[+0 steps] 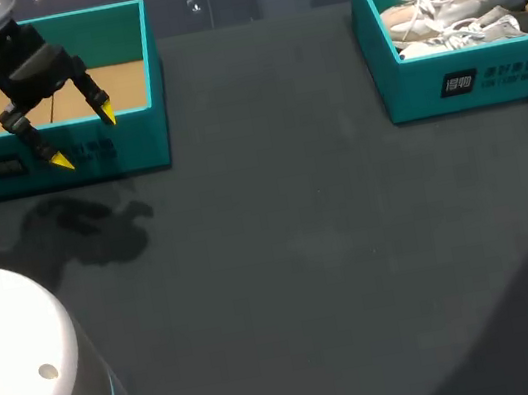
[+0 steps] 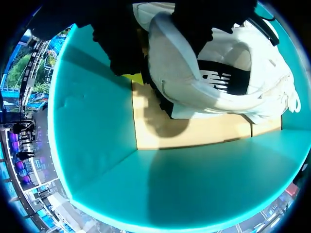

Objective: Take the shoe out of the shoebox, open the shoe tongue, remove and reinsert the insole, then place the shoe into the shoebox

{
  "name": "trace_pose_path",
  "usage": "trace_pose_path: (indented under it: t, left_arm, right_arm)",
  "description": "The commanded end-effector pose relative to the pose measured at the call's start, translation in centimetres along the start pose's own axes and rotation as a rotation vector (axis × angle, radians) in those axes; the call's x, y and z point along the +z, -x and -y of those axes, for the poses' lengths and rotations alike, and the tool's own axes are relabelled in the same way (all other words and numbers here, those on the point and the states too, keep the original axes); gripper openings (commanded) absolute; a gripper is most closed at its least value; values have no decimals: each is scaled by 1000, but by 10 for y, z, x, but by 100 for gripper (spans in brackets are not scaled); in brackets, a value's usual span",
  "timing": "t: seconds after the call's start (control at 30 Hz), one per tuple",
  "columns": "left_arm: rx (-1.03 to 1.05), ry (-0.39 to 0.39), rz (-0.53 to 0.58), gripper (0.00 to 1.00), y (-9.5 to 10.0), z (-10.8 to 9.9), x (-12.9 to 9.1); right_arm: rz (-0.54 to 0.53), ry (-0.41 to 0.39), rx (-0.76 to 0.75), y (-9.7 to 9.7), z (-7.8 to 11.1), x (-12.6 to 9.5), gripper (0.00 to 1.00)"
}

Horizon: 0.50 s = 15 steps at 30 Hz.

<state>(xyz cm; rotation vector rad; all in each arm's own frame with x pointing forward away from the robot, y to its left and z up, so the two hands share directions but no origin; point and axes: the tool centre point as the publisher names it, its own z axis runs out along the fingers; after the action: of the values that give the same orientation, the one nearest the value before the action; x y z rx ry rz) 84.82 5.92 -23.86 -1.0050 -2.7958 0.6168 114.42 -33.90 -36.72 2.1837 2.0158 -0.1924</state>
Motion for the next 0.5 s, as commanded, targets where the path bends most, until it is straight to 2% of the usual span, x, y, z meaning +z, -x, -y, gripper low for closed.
trace_pose_path:
  t: [0.03, 0.5]
  left_arm:
    - [1, 2, -3, 100, 0, 0, -1]
    - [1, 2, -3, 100, 0, 0, -1]
  right_arm:
    - [-9, -7, -6, -1, -7, 3, 23]
    - [-16, 4, -20, -3, -16, 1, 27]
